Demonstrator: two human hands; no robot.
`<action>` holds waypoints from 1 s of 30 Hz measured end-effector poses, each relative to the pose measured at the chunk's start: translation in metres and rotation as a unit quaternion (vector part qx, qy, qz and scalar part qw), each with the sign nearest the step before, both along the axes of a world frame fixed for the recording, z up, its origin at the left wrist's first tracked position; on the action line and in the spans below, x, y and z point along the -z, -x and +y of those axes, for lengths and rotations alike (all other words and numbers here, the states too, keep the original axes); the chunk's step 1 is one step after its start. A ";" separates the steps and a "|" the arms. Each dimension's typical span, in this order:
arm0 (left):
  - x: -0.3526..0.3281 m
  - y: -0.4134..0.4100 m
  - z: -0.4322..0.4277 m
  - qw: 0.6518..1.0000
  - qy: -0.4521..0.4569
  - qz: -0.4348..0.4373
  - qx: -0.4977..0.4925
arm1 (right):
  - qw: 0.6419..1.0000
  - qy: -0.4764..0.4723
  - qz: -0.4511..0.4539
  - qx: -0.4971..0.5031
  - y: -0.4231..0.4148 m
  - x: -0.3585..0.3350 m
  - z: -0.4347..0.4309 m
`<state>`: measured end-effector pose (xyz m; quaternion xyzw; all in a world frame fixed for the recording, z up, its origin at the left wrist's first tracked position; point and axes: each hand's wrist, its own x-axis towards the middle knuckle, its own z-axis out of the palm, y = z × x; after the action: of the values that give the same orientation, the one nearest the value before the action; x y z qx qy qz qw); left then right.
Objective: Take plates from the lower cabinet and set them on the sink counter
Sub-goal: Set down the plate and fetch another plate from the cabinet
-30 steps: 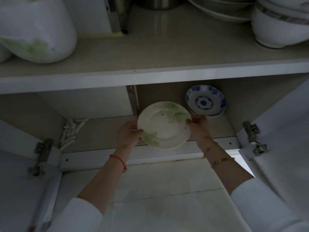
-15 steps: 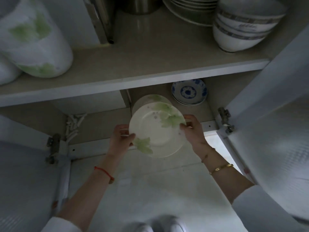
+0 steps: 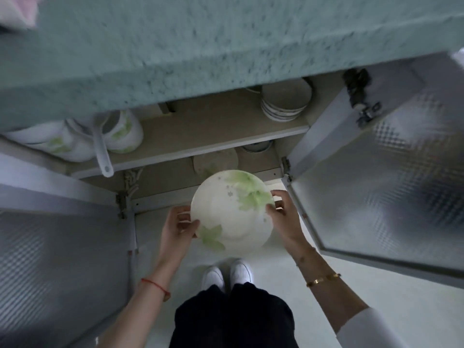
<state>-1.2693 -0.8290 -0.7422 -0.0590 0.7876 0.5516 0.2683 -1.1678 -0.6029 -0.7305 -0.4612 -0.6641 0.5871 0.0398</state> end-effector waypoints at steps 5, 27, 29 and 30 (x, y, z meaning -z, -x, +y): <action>-0.101 -0.028 -0.016 1.000 0.002 0.024 0.020 | 0.999 0.029 0.017 0.018 -0.031 -0.101 -0.018; -0.424 -0.073 -0.005 0.979 -0.035 0.040 0.196 | 0.982 0.026 0.086 0.164 -0.147 -0.417 -0.048; -0.444 -0.071 0.010 0.971 -0.051 0.050 0.227 | 0.975 0.015 0.111 0.191 -0.158 -0.434 -0.046; -0.453 -0.072 0.018 0.967 -0.059 0.052 0.243 | 0.971 0.014 0.120 0.206 -0.166 -0.443 -0.045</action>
<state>-1.1976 -0.8109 -0.2891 0.1790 0.7574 0.5174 0.3558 -1.0019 -0.6484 -0.2870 -0.5146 -0.5369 0.6265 0.2334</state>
